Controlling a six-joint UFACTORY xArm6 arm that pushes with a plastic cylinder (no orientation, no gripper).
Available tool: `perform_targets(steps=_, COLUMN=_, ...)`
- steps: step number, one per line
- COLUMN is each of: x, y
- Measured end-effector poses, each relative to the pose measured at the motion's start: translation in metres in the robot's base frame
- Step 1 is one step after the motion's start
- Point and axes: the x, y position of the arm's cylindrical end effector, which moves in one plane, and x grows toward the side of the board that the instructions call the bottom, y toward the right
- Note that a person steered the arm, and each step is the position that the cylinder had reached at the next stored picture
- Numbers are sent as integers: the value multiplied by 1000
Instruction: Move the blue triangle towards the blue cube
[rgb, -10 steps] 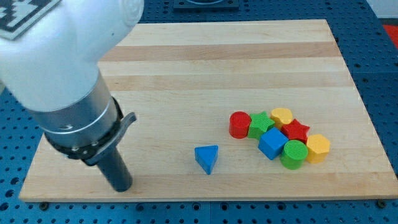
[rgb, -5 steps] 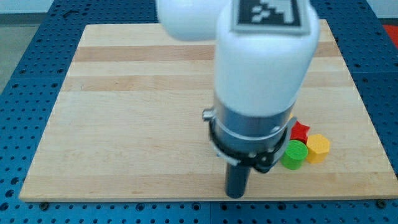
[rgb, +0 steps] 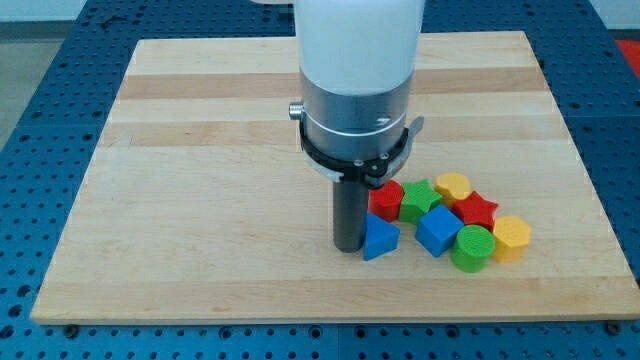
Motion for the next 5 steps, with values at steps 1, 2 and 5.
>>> perform_targets(steps=1, x=-4, y=-3)
perform_targets(steps=2, x=-5, y=-8)
perform_targets(steps=5, x=-21, y=24)
